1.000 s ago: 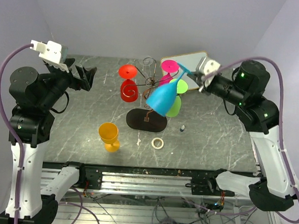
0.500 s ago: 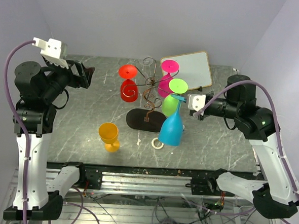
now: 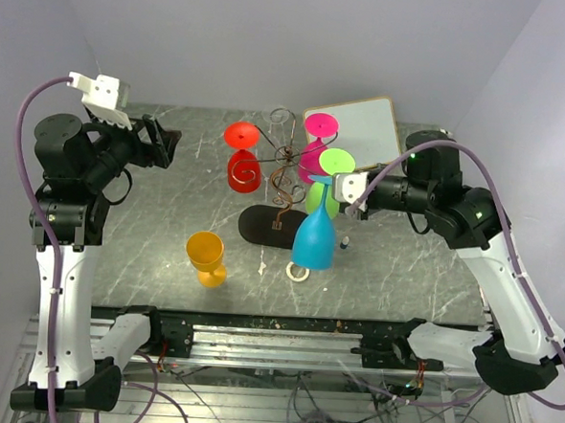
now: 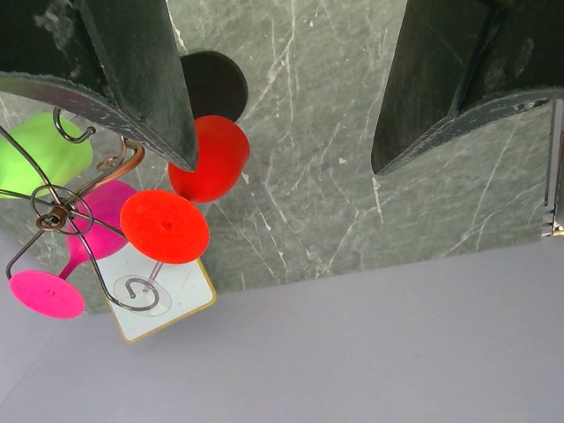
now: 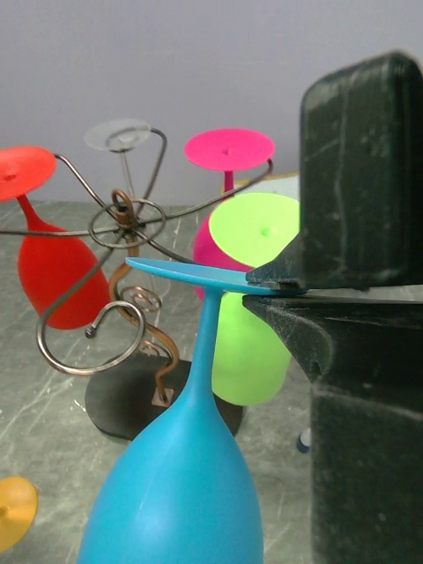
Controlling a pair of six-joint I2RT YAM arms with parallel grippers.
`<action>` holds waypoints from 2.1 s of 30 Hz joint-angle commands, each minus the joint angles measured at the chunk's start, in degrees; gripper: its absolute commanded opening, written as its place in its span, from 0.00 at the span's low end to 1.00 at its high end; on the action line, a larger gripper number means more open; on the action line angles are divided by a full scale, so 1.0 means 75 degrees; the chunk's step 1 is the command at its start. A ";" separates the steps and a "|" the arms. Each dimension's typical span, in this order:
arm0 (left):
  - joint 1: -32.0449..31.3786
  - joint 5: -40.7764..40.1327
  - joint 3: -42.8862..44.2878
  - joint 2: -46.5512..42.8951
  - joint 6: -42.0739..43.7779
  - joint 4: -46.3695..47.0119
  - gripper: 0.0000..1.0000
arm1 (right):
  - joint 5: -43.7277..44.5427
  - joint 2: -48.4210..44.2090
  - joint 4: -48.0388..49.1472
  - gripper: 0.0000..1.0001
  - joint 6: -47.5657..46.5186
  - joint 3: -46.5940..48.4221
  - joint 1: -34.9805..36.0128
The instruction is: Place the wine glass upside down on the wine glass rack
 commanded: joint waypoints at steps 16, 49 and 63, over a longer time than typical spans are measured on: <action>0.0273 0.0352 -0.0006 0.0166 -0.0176 0.0364 0.89 | 0.2940 0.0700 0.0856 0.00 -0.1005 0.0056 0.1563; 0.0363 0.0521 -0.0257 0.0096 -0.0165 0.0340 0.89 | 0.3289 0.1015 0.1715 0.00 -0.0548 -0.0177 0.2786; 0.0364 0.0469 -0.0249 0.0043 -0.0111 0.0294 0.89 | 0.2870 0.0726 0.1368 0.00 -0.0387 -0.0009 0.2787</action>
